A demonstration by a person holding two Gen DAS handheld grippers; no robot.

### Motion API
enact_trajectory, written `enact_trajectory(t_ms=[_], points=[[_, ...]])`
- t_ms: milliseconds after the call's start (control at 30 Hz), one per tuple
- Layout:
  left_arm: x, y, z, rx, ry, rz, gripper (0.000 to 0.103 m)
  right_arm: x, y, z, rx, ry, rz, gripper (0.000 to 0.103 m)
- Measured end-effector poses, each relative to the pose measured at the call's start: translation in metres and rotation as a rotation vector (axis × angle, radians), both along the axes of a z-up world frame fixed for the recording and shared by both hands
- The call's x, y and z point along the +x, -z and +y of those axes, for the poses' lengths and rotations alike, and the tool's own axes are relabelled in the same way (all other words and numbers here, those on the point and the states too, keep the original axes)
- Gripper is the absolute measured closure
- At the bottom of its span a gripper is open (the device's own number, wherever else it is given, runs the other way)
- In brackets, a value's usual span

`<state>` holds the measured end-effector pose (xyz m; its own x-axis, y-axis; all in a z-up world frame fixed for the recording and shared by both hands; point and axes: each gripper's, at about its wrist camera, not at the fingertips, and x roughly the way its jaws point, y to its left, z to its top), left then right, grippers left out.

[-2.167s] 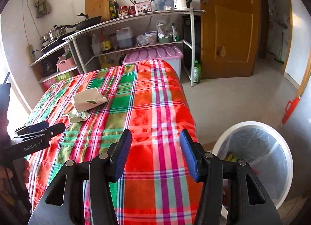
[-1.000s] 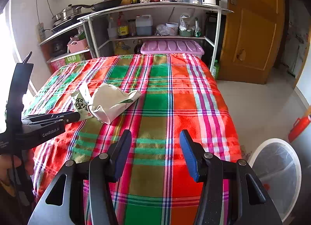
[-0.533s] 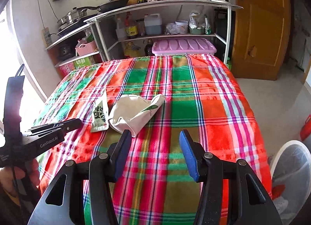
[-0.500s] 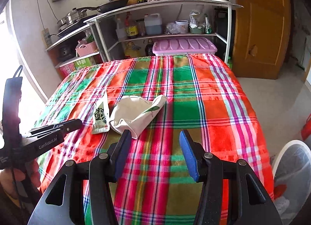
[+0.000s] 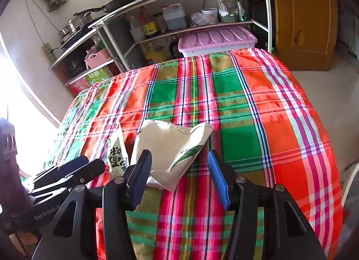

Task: Collect trash
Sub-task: 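Grasp the white tissue with the right tool while the left tool grasps the green packet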

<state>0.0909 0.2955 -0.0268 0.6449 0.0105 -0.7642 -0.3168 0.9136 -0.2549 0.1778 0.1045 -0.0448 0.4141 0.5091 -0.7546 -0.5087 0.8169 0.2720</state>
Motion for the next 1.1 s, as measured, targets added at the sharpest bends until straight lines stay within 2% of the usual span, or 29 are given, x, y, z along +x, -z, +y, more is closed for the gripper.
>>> enact_trajectory(t_ms=[167, 200, 233, 267, 300, 367, 533, 667, 700, 867, 1033, 1100], points=[[0.015, 0.007, -0.004, -0.007, 0.019, 0.035, 0.043, 0.009, 0.013, -0.004, 0.047, 0.014, 0.069, 0.05], [0.016, 0.009, -0.005, -0.007, 0.021, 0.037, 0.043, 0.01, 0.014, -0.005, 0.056, 0.016, 0.077, 0.053], [0.017, 0.01, -0.005, -0.005, 0.019, 0.039, 0.043, 0.011, 0.015, -0.006, 0.06, 0.017, 0.078, 0.057], [0.018, 0.011, -0.006, -0.001, 0.016, 0.046, 0.043, 0.011, 0.014, -0.006, 0.058, 0.014, 0.075, 0.07], [0.019, 0.011, -0.007, 0.006, 0.019, 0.046, 0.043, 0.011, 0.014, -0.006, 0.053, 0.014, 0.067, 0.077], [0.021, 0.012, -0.009, 0.017, 0.021, 0.051, 0.043, 0.011, 0.012, -0.007, 0.059, 0.021, 0.062, 0.085], [0.027, 0.013, -0.013, 0.046, 0.026, 0.059, 0.042, 0.007, 0.009, -0.008, 0.054, 0.011, 0.028, 0.088], [0.029, 0.014, -0.021, 0.112, 0.037, 0.075, 0.043, 0.006, 0.006, -0.008, 0.045, -0.006, 0.013, 0.089], [0.029, 0.014, -0.022, 0.12, 0.035, 0.075, 0.045, 0.005, 0.006, -0.008, 0.045, -0.007, 0.011, 0.09], [0.029, 0.013, -0.017, 0.125, 0.016, 0.077, 0.076, 0.006, 0.005, -0.012, 0.052, 0.002, 0.003, 0.092], [0.031, 0.013, -0.024, 0.145, 0.026, 0.073, 0.086, 0.005, 0.003, -0.016, 0.052, 0.006, -0.008, 0.093], [0.03, 0.012, -0.025, 0.148, 0.032, 0.071, 0.087, 0.004, 0.002, -0.017, 0.049, 0.005, -0.012, 0.093]])
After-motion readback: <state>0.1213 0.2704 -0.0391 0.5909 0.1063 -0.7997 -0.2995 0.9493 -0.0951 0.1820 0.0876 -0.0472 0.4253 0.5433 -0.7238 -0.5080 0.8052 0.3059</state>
